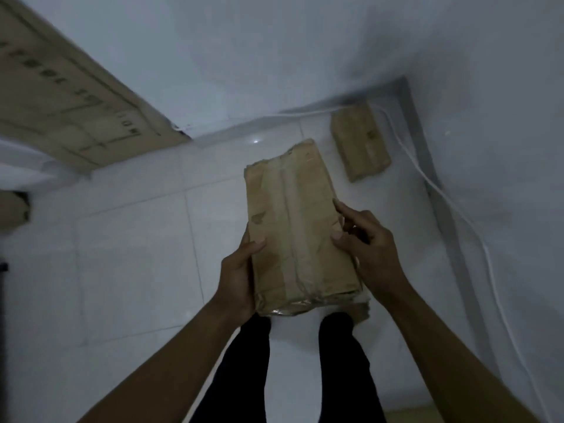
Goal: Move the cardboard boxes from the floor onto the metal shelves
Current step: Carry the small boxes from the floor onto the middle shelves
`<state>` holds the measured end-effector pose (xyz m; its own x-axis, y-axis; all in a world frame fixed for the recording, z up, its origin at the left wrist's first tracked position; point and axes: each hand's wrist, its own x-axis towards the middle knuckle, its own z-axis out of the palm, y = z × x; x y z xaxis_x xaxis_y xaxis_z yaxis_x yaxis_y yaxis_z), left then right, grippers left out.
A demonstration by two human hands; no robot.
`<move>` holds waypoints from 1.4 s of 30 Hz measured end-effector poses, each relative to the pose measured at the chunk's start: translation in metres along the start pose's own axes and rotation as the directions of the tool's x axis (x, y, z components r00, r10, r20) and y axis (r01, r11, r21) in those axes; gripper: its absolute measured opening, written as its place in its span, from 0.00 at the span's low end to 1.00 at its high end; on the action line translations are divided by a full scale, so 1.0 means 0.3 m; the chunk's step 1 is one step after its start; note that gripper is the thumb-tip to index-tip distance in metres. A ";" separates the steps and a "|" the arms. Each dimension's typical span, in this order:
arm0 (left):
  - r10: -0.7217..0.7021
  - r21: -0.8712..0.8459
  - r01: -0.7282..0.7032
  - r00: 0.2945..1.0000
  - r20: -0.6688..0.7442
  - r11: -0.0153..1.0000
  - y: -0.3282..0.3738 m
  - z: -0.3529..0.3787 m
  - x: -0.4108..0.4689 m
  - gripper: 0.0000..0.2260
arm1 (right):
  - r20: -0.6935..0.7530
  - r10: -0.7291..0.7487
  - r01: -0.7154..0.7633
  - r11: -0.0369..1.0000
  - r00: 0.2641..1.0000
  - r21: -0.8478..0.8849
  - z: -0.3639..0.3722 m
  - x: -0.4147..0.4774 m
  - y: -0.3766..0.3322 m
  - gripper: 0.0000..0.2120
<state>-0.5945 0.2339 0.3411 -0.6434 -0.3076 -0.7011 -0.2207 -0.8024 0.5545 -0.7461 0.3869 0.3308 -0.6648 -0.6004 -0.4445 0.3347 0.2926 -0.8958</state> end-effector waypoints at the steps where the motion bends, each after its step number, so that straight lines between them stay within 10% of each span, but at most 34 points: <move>1: 0.049 -0.018 -0.049 0.999 -0.003 0.999 0.078 -0.034 -0.066 0.25 | 0.025 -0.035 0.035 0.999 0.999 -0.023 0.077 -0.010 -0.083 0.27; 13: 0.586 0.048 -0.591 0.780 -0.220 0.805 0.816 -0.604 -0.778 0.30 | 0.427 -0.187 0.197 0.980 0.885 0.022 1.115 -0.096 -0.723 0.38; 18: 0.659 0.064 -0.703 0.627 -0.416 0.709 0.952 -0.851 -0.989 0.33 | 0.588 -0.241 0.196 0.971 0.772 0.140 1.531 -0.118 -0.858 0.26; 37: 0.733 0.457 -0.842 -0.113 -0.671 0.288 1.573 -1.460 -1.664 0.39 | 0.910 -0.415 0.222 0.889 0.016 0.401 2.942 -0.215 -1.427 0.22; 40: 0.755 0.508 -0.808 -0.127 -0.644 0.298 1.625 -1.475 -1.749 0.37 | 0.910 -0.411 0.173 0.894 -0.043 0.412 3.042 -0.272 -1.469 0.21; 42: 0.677 0.631 -0.759 -0.378 -0.631 0.164 1.669 -1.590 -1.994 0.37 | 0.862 -0.450 0.147 0.860 -0.234 0.489 3.340 -0.487 -1.563 0.24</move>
<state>0.0297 -0.2279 0.8242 0.5570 -0.7496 0.3575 -0.0104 0.4242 0.9055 -0.1365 -0.4083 0.8222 0.5809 -0.6324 0.5124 0.5165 -0.2001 -0.8326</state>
